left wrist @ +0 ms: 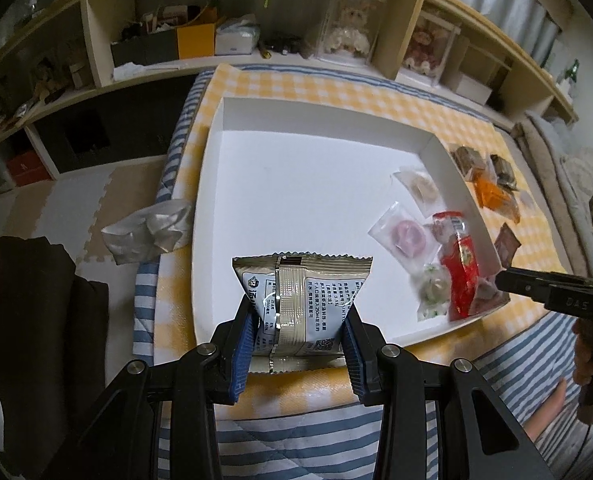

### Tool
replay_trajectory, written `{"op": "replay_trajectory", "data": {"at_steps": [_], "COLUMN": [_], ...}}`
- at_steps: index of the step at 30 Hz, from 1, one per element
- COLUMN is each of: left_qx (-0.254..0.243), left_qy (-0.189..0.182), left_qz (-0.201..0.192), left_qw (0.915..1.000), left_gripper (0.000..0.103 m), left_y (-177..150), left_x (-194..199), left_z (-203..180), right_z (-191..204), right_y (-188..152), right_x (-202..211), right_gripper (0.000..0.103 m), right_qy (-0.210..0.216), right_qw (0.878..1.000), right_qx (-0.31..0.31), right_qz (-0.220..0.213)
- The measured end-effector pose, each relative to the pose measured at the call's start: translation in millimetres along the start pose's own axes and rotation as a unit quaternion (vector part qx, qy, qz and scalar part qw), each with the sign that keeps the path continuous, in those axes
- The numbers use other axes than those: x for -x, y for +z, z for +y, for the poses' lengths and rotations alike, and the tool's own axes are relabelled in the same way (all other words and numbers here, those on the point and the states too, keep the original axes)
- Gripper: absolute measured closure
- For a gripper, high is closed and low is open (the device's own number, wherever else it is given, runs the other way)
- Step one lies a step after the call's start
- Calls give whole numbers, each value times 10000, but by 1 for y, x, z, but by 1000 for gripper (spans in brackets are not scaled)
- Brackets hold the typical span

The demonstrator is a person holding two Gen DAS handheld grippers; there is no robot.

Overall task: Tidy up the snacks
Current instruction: 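Carry both packets over the white tray and open both grippers to release them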

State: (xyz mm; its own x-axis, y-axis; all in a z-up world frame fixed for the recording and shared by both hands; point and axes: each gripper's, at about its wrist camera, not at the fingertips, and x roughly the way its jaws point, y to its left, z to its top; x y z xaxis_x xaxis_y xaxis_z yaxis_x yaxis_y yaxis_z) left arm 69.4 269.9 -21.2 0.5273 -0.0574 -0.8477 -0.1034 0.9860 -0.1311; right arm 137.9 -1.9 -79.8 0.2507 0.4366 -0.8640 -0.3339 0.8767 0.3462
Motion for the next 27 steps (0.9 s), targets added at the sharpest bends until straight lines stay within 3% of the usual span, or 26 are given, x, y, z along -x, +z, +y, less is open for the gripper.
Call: {"op": "replay_trajectory", "data": {"at_steps": [3, 6, 11, 13, 17, 18, 24, 27], "left_qx": [6, 23, 56, 57, 94, 96, 107, 61], "left_qy": [4, 29, 20, 22, 7, -4, -19, 29], "left_qz": [65, 112, 175, 189, 198, 198, 199, 244], "left_qw": [10000, 9999, 9998, 9998, 9998, 9998, 9997, 9997], "left_gripper": [63, 63, 63, 63, 63, 63, 63, 63], "left_y": [0, 0, 0, -2, -3, -3, -9, -10], "left_x": [-7, -13, -21, -23, -26, -26, -24, -24], "left_z": [0, 0, 3, 3, 2, 3, 4, 5], "right_z": [2, 8, 27, 34, 44, 49, 83, 94], "right_y": [3, 2, -3, -3, 1, 2, 8, 8], "right_x": [-8, -18, -29, -28, -25, -25, -27, -28], "right_gripper": [48, 47, 67, 75, 87, 103, 103, 103], "right_qy": [-130, -413, -1009, -1050, -715, -598, -78, -79], "right_qw": [9997, 9979, 9864, 9840, 9871, 9881, 9902, 9893], "right_qx": [146, 428, 1208, 1351, 1329, 1316, 1345, 1409], "right_qz": [118, 263, 479, 506, 529, 523, 371, 363]}}
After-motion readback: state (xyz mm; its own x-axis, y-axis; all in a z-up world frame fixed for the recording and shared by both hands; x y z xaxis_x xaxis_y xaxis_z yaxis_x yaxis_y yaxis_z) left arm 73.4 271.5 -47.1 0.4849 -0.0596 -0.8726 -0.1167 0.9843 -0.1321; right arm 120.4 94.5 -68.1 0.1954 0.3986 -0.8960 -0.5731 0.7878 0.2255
